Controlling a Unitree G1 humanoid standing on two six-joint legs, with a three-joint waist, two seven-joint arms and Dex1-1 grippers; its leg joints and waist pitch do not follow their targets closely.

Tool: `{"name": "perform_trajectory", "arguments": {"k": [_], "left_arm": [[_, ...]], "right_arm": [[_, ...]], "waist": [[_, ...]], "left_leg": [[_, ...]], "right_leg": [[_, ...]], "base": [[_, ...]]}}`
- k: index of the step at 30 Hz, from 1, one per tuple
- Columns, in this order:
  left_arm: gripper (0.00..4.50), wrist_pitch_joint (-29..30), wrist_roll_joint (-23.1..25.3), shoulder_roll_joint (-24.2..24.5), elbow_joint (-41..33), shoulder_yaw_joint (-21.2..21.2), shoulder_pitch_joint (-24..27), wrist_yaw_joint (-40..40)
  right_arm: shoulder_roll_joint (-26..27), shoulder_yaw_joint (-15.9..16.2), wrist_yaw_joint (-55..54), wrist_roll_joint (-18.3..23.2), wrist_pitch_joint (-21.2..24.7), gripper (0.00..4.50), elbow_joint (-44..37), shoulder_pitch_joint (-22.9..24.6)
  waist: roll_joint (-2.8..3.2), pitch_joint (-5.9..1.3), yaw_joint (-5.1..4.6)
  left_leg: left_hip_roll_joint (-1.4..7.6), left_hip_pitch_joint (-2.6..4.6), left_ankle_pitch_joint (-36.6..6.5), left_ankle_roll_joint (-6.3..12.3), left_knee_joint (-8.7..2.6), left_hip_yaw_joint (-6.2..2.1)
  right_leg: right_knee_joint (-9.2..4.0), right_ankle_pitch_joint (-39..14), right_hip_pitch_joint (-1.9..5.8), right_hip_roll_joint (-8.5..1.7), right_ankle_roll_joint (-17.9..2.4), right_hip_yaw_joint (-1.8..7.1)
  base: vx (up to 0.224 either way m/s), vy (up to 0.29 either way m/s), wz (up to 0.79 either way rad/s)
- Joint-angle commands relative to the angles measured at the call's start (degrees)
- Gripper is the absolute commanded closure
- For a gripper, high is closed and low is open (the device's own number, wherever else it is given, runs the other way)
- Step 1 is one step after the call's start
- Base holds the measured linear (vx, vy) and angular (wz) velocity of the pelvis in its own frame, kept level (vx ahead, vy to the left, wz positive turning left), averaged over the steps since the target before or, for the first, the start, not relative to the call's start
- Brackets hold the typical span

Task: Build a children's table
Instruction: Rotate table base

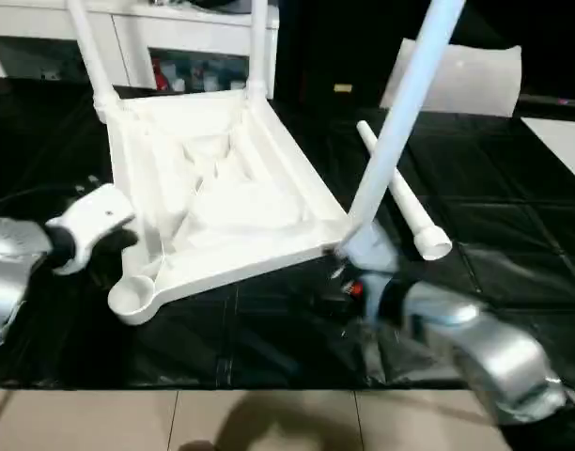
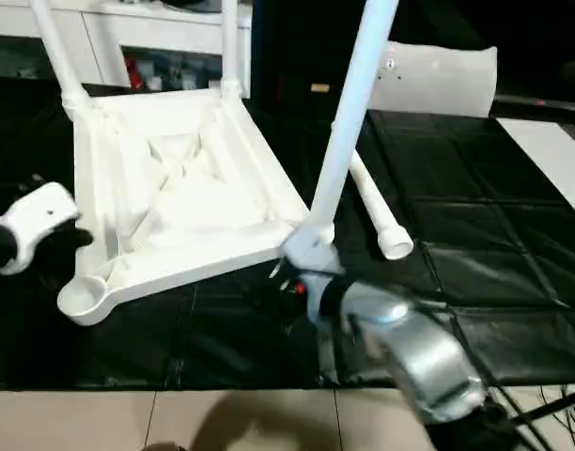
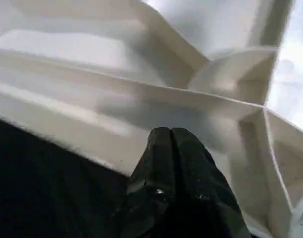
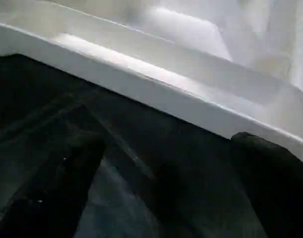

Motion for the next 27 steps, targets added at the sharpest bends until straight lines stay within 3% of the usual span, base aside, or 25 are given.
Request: {"name": "perform_trajectory", "arguments": {"k": [1, 8, 12, 14, 18, 22, 27], "left_arm": [[4.46, -1.5, 1.1, -0.9, 1.5, -2.0, -0.9, -1.4], [4.46, -4.0, 1.8, -2.8, 4.4, -5.8, -2.4, -5.6], [4.46, -1.2, -2.2, -1.0, -3.0, -8.5, 0.0, -16.8], [4.46, 0.7, -4.3, 0.3, -6.7, -8.8, 1.3, -20.1], [4.46, 4.9, -9.8, 1.8, -15.0, -9.6, 4.8, -25.5], [4.46, 6.1, -12.2, 0.7, -18.3, -9.4, 6.1, -25.8], [4.46, 8.2, -14.3, -4.6, -20.8, -8.0, 5.9, -23.2]], "right_arm": [[0.7, 0.1, -1.5, -1.6, -0.4, 0.0, 3.4, -1.3], [6.4, -0.8, -3.3, -3.5, -4.2, 0.0, 13.4, -5.3], [10.1, -0.7, -5.1, -6.2, -9.4, 0.0, 24.7, -9.7], [10.5, -0.4, -5.0, -6.9, -10.3, 0.0, 26.6, -10.4], [12.2, -0.8, -5.2, -7.9, -12.9, 0.0, 31.5, -11.8], [12.8, -0.8, -5.3, -8.3, -14.3, 0.0, 33.1, -12.4], [14.2, -1.7, -5.4, -9.2, -17.1, 0.0, 36.0, -14.2]], "waist": [[1.33, -3.08, 0.15], [1.43, -3.34, 0.24], [1.68, -3.33, 0.16], [1.46, -3.26, -0.28], [1.31, -3.24, -1.13], [1.25, -3.09, -1.16], [1.23, -3.13, -1.21]], "left_leg": [[1.97, 0.4, -4.5, -2.28, -3.33, -0.16], [1.98, 0.34, -2.9, -2.28, -3.17, -0.14], [2.11, 0.52, -3.1, -3.11, -3.3, -0.17], [2.09, 0.33, -3.4, -3.58, -3.37, -0.17], [1.79, 0.16, -3.9, -2.54, -3.24, 0.05], [1.86, 0.28, -3.9, -1.89, -3.2, 0.23], [1.93, 0.44, -4.7, -2.15, -3.14, 0.36]], "right_leg": [[-3.45, 5.2, 2.7, -5.31, -9.5, 3.71], [-3.07, 8.8, 2.89, -5.47, -10.5, 3.69], [-2.88, 9.0, 2.69, -5.64, -11.4, 3.57], [-2.88, 8.8, 2.84, -5.43, -11.4, 3.55], [-3.02, 7.9, 3.04, -5.38, -11.6, 3.79], [-3.16, 6.1, 2.8, -5.14, -11.7, 3.79], [-3.23, 4.8, 2.69, -5.04, -11.7, 3.83]], "base": [[0.0, 0.0, 0.0], [0.0, 0.0, 0.0], [0.0, 0.0, 0.0], [0.0, 0.0, 0.0], [0.0, 0.0, 0.0], [0.0, 0.0, 0.0], [0.0, 0.0, 0.0]]}}
